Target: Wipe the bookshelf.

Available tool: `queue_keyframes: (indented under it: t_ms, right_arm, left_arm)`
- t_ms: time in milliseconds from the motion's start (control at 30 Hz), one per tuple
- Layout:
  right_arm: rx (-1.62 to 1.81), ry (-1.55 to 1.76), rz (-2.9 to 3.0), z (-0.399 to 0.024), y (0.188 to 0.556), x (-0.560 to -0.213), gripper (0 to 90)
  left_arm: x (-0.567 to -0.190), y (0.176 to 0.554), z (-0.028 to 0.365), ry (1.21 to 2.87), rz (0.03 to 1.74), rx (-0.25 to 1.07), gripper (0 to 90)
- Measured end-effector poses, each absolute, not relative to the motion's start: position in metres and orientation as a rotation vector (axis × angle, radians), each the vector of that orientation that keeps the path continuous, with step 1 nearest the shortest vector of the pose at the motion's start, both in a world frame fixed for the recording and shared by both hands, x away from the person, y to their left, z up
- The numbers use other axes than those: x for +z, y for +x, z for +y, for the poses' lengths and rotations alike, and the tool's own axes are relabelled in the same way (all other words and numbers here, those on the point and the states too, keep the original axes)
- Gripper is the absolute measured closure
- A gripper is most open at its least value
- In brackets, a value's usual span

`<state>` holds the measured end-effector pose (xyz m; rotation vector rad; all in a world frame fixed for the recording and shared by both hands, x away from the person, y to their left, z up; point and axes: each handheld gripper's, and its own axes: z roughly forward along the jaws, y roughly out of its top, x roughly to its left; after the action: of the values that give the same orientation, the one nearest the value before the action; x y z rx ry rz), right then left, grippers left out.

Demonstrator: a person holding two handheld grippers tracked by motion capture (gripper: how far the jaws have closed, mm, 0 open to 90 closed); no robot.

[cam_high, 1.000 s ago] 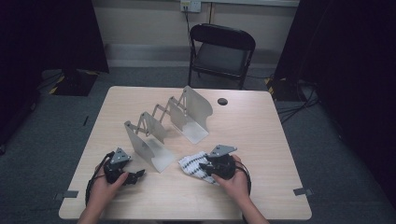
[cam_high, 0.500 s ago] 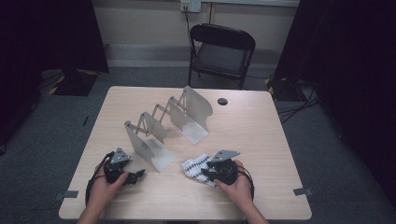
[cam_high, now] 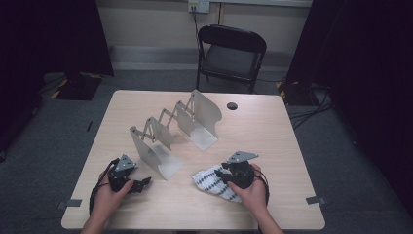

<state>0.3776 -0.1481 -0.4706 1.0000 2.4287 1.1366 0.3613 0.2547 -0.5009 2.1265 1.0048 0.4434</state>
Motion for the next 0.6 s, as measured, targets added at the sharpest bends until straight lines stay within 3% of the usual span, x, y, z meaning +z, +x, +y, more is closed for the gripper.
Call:
queue_keyframes:
  t_ms: [200, 600]
  right_arm:
    - [1.035, 0.925, 2.456, -0.131, 0.380, -0.489, 59.3]
    - [1.018, 0.915, 2.498, -0.142, 0.360, -0.482, 56.8]
  left_arm:
    - [-0.501, 0.361, 0.255, 2.126, 1.005, 0.442, 14.7]
    - [-0.501, 0.361, 0.255, 2.126, 1.005, 0.442, 14.7]
